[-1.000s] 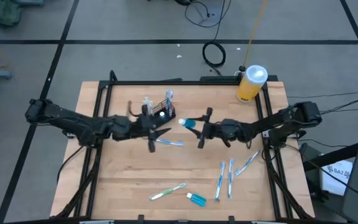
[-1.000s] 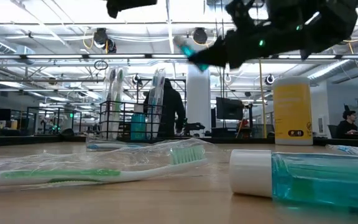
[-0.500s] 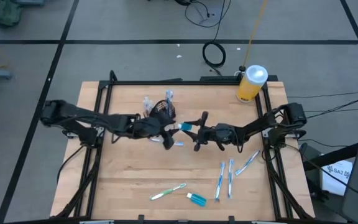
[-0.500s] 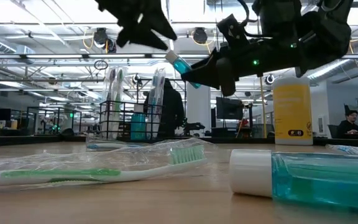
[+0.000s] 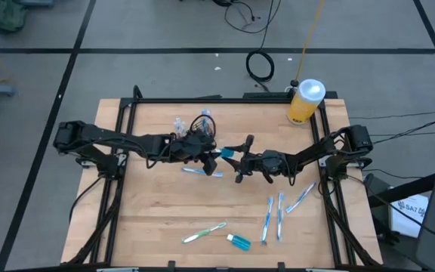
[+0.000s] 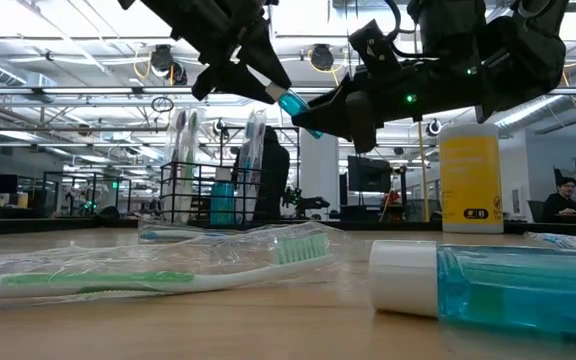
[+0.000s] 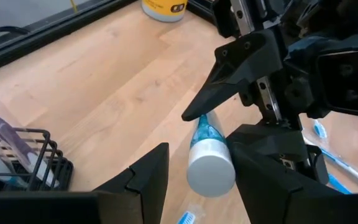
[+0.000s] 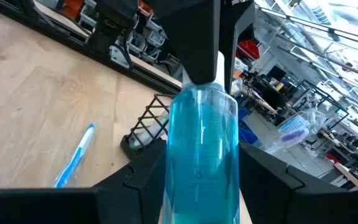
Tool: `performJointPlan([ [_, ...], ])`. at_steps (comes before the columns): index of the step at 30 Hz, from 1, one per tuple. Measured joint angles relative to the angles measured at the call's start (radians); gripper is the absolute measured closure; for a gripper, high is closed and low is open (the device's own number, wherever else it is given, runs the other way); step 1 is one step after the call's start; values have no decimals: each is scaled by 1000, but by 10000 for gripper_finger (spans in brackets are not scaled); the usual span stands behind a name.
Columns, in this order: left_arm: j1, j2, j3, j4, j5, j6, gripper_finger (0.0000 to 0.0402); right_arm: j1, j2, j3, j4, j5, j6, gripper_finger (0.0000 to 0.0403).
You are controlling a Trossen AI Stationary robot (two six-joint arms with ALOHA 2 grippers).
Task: Pick & Place toothbrushing station
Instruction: Put the mouthwash into the black wire organizer
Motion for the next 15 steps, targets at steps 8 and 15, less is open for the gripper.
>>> performJointPlan([
  [8,0,-1,0,2,-1,-1,255,0,0,0,3,0,1,236],
  [15,-1,-1,0,3,1,1,297,-1,0,0,1,1,1,236],
])
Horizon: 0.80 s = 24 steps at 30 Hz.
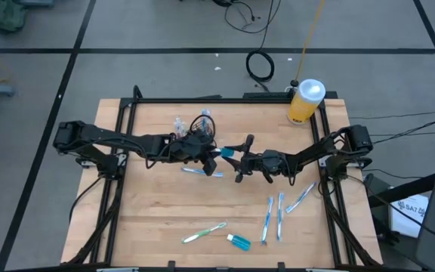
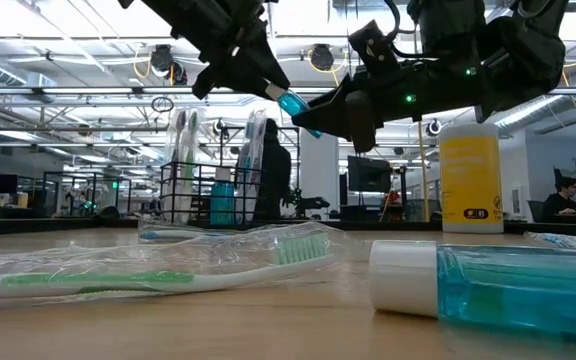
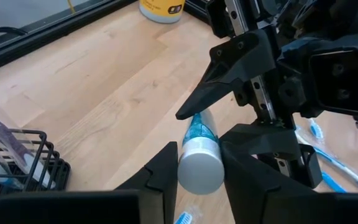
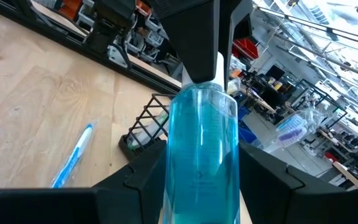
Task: Pick & Place toothbrushing station
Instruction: Put the mouthwash into the black wire organizer
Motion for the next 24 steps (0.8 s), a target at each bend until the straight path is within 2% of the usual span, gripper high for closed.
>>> performJointPlan([
  [8,0,0,0,0,1,8,286,0,0,0,1,0,0,236],
  [14,7,0,5,-15,43,33,302,1,0,0,-2,-3,0,224],
  [19,32,0,114,-209,65,127,296,0,0,0,7,-4,52,198],
  [24,50,0,246,-444,40,164,291,-14,0,0,2,0,94,177],
])
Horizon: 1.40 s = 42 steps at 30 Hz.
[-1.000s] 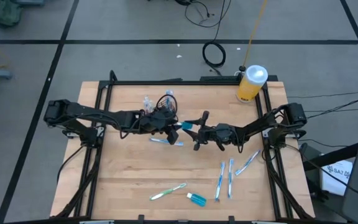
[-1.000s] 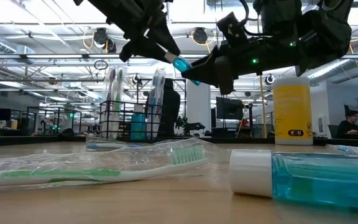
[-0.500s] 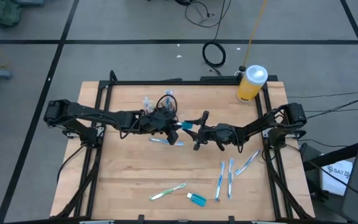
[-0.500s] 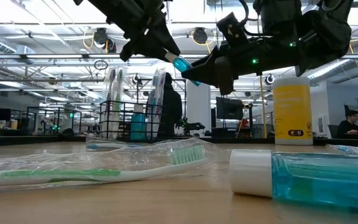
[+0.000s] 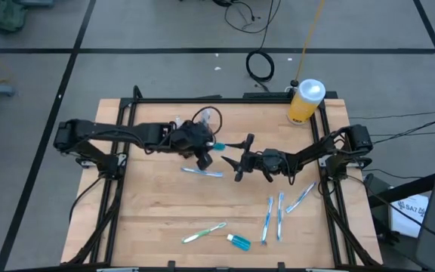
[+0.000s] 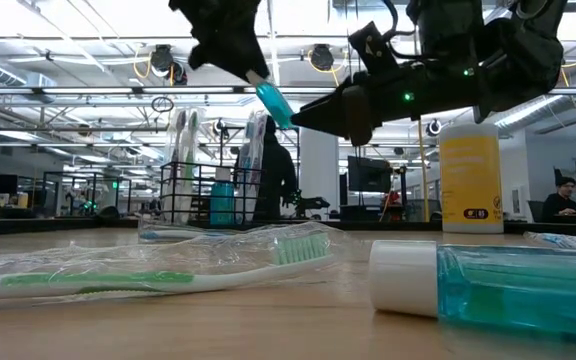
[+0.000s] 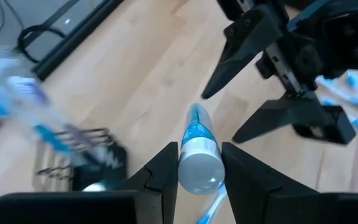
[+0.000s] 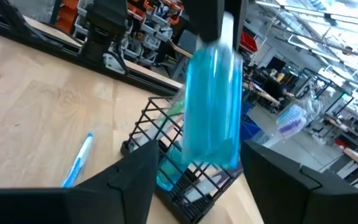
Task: Pick & Place toothbrushing station
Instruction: Put the mouthwash into the black wire organizer
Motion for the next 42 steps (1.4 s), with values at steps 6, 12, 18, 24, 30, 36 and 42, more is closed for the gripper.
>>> performJointPlan([
  [6,30,-2,153,-252,0,27,290,-15,0,0,-27,-3,40,166],
  [12,100,-2,224,-364,0,62,289,-23,0,0,-50,-5,41,169],
  [18,204,9,224,-395,6,47,289,-25,0,0,-54,-5,55,170],
  [24,259,57,224,-454,8,46,289,-25,0,0,-56,-5,64,172],
  [30,272,124,223,-535,11,7,289,-25,0,0,-76,-5,64,173],
  [36,271,143,223,-582,16,-32,289,-25,0,0,-77,-6,64,174],
  [42,269,172,222,-626,14,-59,289,-25,0,0,-77,-6,64,176],
])
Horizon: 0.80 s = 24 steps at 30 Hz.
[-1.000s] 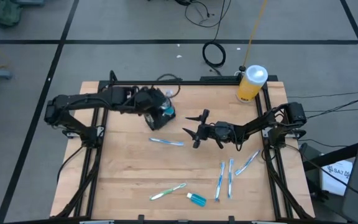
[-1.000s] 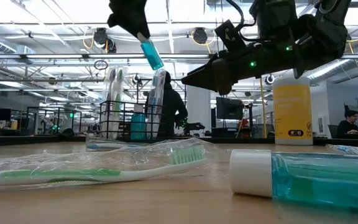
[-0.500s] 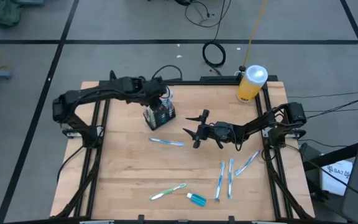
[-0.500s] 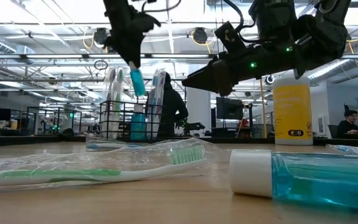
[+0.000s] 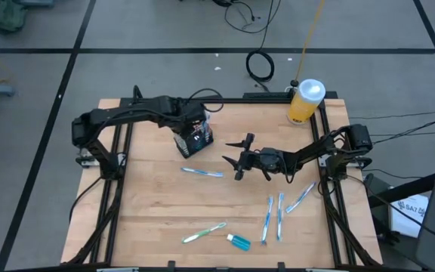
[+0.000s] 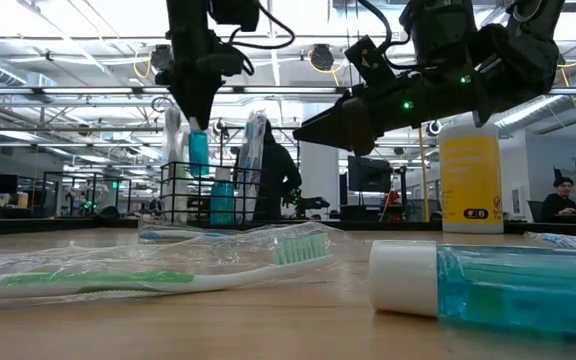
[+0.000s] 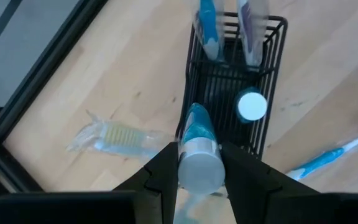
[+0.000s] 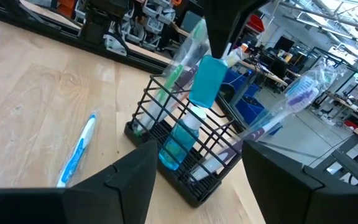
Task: Pick & Place toothbrushing station
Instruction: Put the mouthwash into the black wire organizer
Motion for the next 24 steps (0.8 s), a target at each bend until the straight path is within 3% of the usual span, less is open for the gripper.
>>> performJointPlan([
  [10,0,22,-9,27,5,-7,289,0,0,0,-2,0,0,175],
  [24,6,25,-117,84,48,-6,289,0,0,0,-8,0,0,175],
])
